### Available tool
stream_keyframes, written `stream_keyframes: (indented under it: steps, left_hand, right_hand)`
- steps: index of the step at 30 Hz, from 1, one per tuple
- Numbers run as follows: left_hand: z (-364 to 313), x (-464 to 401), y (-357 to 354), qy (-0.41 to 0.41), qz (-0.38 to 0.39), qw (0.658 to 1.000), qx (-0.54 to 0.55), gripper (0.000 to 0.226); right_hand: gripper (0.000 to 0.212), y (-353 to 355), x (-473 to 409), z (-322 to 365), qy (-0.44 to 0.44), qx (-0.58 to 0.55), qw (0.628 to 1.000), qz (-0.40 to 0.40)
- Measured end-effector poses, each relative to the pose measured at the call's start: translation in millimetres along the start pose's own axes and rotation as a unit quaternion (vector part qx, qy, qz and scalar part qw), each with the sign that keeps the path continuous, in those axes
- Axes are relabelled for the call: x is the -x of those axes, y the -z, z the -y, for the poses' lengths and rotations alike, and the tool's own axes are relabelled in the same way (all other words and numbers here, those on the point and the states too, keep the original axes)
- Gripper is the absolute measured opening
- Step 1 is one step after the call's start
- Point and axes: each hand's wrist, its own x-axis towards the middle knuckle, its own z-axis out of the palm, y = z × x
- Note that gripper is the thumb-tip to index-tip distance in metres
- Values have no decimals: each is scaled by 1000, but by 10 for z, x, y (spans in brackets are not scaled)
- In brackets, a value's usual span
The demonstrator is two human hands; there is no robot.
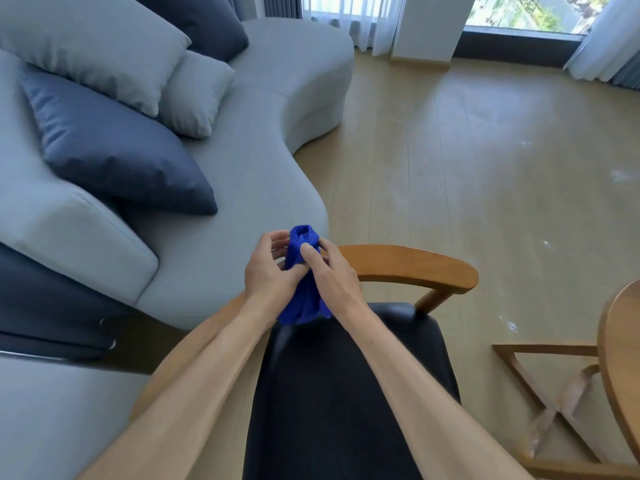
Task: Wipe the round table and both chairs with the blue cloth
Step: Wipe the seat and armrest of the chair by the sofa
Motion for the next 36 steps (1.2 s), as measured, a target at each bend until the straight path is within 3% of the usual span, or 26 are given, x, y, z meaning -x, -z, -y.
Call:
stream_keyframes:
  steps: [3,7,10,13,20,23,25,29,33,36]
  left_hand:
    - [-69,272,-68,-12,41,999,6,49]
    - [-220,552,-89,16,35,992,117,40]
    - [-349,667,-56,78,2,975,206,28]
    - [-488,802,11,108,33,967,229,33]
    - [-772,1108,254,46,158,978,127,45]
    - [-888,1126,456,-53,151,985,-62,49]
    - [-970,1093,609,-138,153,959,-195,53]
    - [-1187,1100,697,-257,223,882,-325,64]
    - [-1339,1169,671,-325,270,820,-385,63]
    - [-1371,1219,646,-351,285,795,-405,55]
  right_hand:
    - [38,99,156,-10,-8,-10,999,-33]
    - [33,254,426,1,27,-43,997,-58]
    - [34,411,678,53,72,-32,996,-38]
    - [41,554,916,123,111,20,994,-6]
    - [34,844,1323,349,150,96,984,-19]
    - [36,1070,1485,472,164,121,979,-18]
    - [34,1255,1576,522,179,191,965,-29]
    - [32,1440,1732,603,243,326,914,3]
    - [37,1565,1781,674,278,389,878,43]
    - [41,1626,1828,694,269,459,844,75]
